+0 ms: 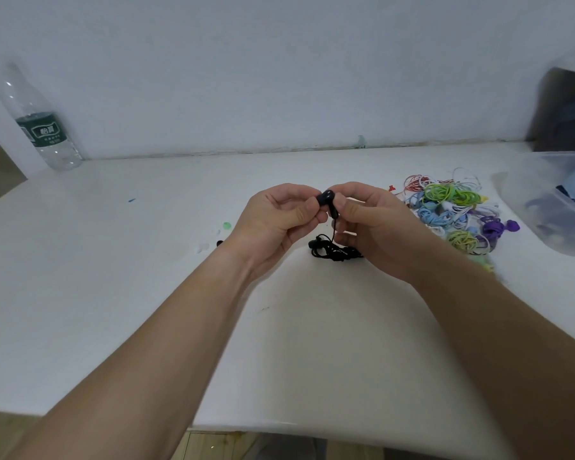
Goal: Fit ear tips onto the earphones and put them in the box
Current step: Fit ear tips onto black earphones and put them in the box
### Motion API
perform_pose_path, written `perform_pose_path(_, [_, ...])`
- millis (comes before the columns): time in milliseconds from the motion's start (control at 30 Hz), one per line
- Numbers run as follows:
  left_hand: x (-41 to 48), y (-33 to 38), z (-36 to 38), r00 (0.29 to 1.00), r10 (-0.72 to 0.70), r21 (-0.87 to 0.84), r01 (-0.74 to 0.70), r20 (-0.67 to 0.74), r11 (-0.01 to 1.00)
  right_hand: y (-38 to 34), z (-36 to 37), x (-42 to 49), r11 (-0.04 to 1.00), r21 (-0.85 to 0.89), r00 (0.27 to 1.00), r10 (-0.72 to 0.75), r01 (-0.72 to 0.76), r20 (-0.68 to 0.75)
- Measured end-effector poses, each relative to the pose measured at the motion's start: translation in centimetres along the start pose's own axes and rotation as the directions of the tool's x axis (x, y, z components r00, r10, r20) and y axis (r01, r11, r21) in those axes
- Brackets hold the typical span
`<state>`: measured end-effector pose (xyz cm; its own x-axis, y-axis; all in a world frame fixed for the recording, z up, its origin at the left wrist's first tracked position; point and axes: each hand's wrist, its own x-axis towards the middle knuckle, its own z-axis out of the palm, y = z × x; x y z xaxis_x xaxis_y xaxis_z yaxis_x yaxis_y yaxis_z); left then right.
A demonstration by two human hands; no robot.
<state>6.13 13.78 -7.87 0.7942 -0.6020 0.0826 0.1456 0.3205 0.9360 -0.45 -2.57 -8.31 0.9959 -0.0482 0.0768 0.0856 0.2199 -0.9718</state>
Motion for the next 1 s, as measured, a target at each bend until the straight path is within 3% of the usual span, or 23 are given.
perform_pose_path(300, [-0.04, 0.07, -0.07, 0.998, -0.035, 0.071, 0.039, -0.046, 0.997, -0.33, -0.04, -0.1, 0.981, -0.176, 0.993, -0.093, 0.08, -0.068])
perform_pose_path(800, [-0.1, 0.27, 0.51, 0.997, -0.052, -0.054, 0.049, -0.06, 0.997, -0.47, 0.29, -0.26, 0.998, 0.05, 0.993, -0.041, 0.047, -0.114])
perform_pose_path(1000, [0.11, 0.3, 0.41, 0.997, -0.06, -0.108, 0.054, -0.054, 0.993, -0.4, 0.49, -0.28, 0.997, 0.024, 0.989, -0.07, 0.074, -0.127])
